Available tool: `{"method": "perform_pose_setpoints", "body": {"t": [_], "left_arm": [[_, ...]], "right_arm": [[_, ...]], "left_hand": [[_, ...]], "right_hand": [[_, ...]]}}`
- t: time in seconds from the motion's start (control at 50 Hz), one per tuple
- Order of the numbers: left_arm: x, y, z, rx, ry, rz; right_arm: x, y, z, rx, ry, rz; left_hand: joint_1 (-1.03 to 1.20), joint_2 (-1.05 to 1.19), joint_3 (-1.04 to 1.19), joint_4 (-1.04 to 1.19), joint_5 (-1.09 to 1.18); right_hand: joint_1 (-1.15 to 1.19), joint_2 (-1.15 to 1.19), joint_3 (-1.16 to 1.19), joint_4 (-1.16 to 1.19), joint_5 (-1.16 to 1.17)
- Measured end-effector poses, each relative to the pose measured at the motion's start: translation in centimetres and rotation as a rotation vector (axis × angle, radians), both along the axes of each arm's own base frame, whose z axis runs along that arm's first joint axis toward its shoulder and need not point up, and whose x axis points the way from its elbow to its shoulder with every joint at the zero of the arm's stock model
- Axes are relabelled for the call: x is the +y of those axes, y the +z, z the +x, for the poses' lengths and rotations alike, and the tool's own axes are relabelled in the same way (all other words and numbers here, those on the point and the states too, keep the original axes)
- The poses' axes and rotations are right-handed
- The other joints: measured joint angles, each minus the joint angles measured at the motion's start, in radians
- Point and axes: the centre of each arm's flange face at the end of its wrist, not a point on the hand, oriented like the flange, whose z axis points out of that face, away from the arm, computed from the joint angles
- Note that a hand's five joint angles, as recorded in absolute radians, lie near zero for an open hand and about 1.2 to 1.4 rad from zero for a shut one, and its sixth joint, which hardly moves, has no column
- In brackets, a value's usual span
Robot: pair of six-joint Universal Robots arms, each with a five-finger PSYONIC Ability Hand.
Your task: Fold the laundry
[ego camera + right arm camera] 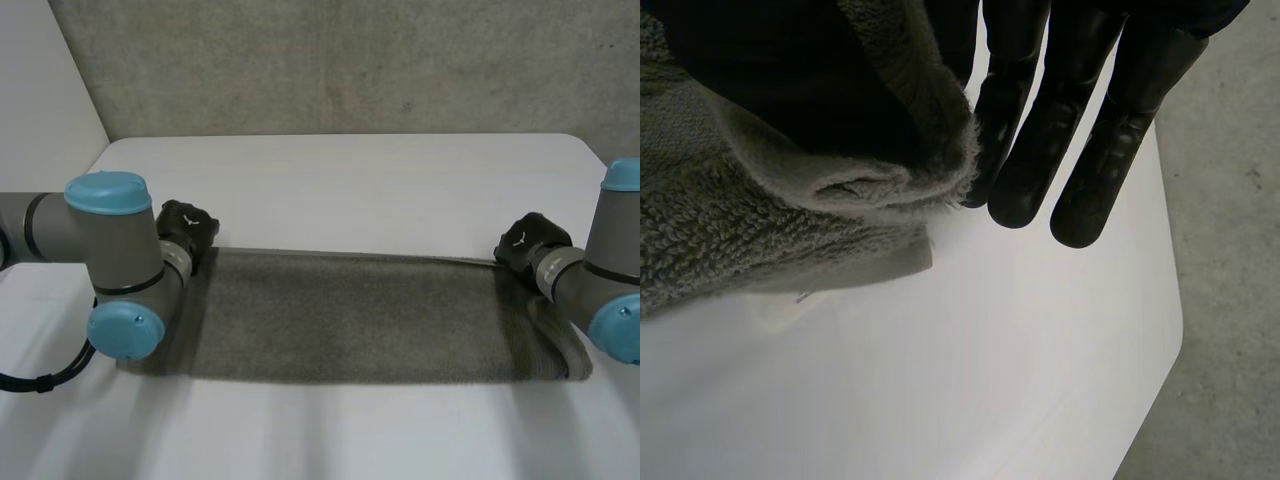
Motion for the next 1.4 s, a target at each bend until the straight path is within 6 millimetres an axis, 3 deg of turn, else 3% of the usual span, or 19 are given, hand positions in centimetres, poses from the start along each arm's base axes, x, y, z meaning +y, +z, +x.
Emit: {"method": "perform_pose_setpoints", "body": {"t": [0.02,0.1,0.12,0.14,0.18,0.28,0.36,0.4,0.48,0.6,0.74,0.86,0.98,1.02,1.06,1.08,1.2,1.3,1.4], "left_arm": [[0.0,-0.1,0.0,-0.001,-0.001,0.003],[0.0,-0.5,0.0,-0.006,-0.003,0.009],[0.0,-0.6,0.0,-0.007,-0.003,0.008],[0.0,-0.6,-0.1,-0.007,-0.003,0.007],[-0.2,-0.7,-0.1,-0.006,-0.003,-0.001],[-0.5,-0.7,-0.2,0.005,-0.002,-0.026],[-0.7,-0.7,-0.3,0.015,0.002,-0.045],[-0.7,-0.6,-0.3,0.019,0.004,-0.049],[-0.7,-0.5,-0.3,0.023,0.008,-0.055],[-0.7,-0.2,-0.2,0.027,0.011,-0.059],[-0.4,0.0,-0.1,0.028,0.011,-0.056],[-0.1,0.2,-0.1,0.030,0.010,-0.055],[0.2,0.9,0.1,0.034,0.009,-0.064],[0.4,1.2,0.2,0.036,0.009,-0.067],[0.5,1.5,0.2,0.038,0.008,-0.071],[0.6,1.6,0.3,0.039,0.008,-0.073],[0.9,2.7,0.4,0.051,0.009,-0.091],[1.1,3.4,0.5,0.098,0.021,-0.092],[1.1,3.7,0.5,0.156,0.034,-0.085]], "right_arm": [[-0.2,-0.2,0.1,-0.005,0.002,-0.010],[-0.8,-0.6,0.1,-0.014,0.005,-0.040],[-1.0,-0.7,0.1,-0.016,0.004,-0.052],[-1.2,-0.7,0.1,-0.018,0.004,-0.062],[-2.0,-0.5,0.2,-0.030,0.001,-0.117],[-4.0,0.3,0.0,-0.063,0.005,-0.250],[-5.5,1.0,-0.5,-0.103,0.047,-0.355],[-5.9,1.3,-0.7,-0.124,0.083,-0.378],[-6.3,1.8,-1.1,-0.179,0.157,-0.391],[-6.7,2.4,-2.1,-0.341,0.223,-0.337],[-6.8,1.3,-3.2,-0.451,0.201,-0.234],[-6.8,0.8,-4.6,-0.482,0.110,-0.164],[-6.8,2.0,-6.4,-0.611,-0.049,-0.067],[-6.8,2.6,-7.1,-0.670,-0.100,-0.037],[-6.7,3.1,-7.4,-0.708,-0.131,-0.017],[-6.6,3.4,-7.6,-0.731,-0.150,-0.004],[-4.8,5.3,-8.0,-0.816,-0.216,0.059],[-1.7,5.5,-7.7,-0.825,-0.245,0.122],[2.4,4.4,-7.1,-0.811,-0.251,0.182]], "left_hand": [[0.000,0.000,0.000,0.000,0.000],[0.000,0.000,0.000,0.000,0.000],[0.000,0.000,0.000,0.000,0.000],[0.000,0.000,0.000,0.000,0.000],[0.000,0.000,0.000,0.000,0.000],[-0.009,-0.016,-0.015,-0.015,-0.014],[-0.121,-0.134,-0.133,-0.133,-0.131],[-0.321,-0.313,-0.310,-0.312,-0.313],[-0.385,-0.388,-0.386,-0.388,-0.387],[-0.451,-0.463,-0.459,-0.461,-0.460],[-0.526,-0.539,-0.533,-0.535,-0.535],[-0.573,-0.588,-0.586,-0.587,-0.587],[-0.619,-0.632,-0.630,-0.631,-0.632],[-0.627,-0.639,-0.637,-0.638,-0.639],[-0.642,-0.655,-0.652,-0.654,-0.654],[-0.649,-0.663,-0.660,-0.663,-0.663],[-0.684,-0.696,-0.694,-0.696,-0.697],[-0.696,-0.709,-0.708,-0.711,-0.711],[-0.697,-0.710,-0.708,-0.712,-0.712]], "right_hand": [[-0.010,-0.020,-0.023,-0.016,-0.012],[-0.515,-0.641,-0.625,-0.631,-0.582],[-0.515,-0.641,-0.625,-0.631,-0.582],[-0.645,-0.807,-0.810,-0.806,-0.769],[-0.749,-0.928,-0.944,-0.946,-0.916],[-0.759,-0.950,-0.968,-0.957,-0.947],[-0.758,-0.950,-0.968,-0.957,-0.950],[-0.759,-0.950,-0.968,-0.957,-0.952],[-0.758,-0.950,-0.968,-0.957,-0.952],[-0.759,-0.950,-0.968,-0.957,-0.952],[-0.759,-0.950,-0.968,-0.958,-0.952],[-0.715,-0.898,-0.909,-0.906,-0.898],[-0.443,-0.562,-0.568,-0.574,-0.588],[-0.585,-0.737,-0.727,-0.737,-0.732],[-0.613,-0.771,-0.762,-0.771,-0.763],[-0.748,-0.926,-0.931,-0.938,-0.915],[-0.762,-0.953,-0.968,-0.960,-0.944],[-0.762,-0.953,-0.968,-0.960,-0.946],[-0.762,-0.953,-0.966,-0.960,-0.946]]}}
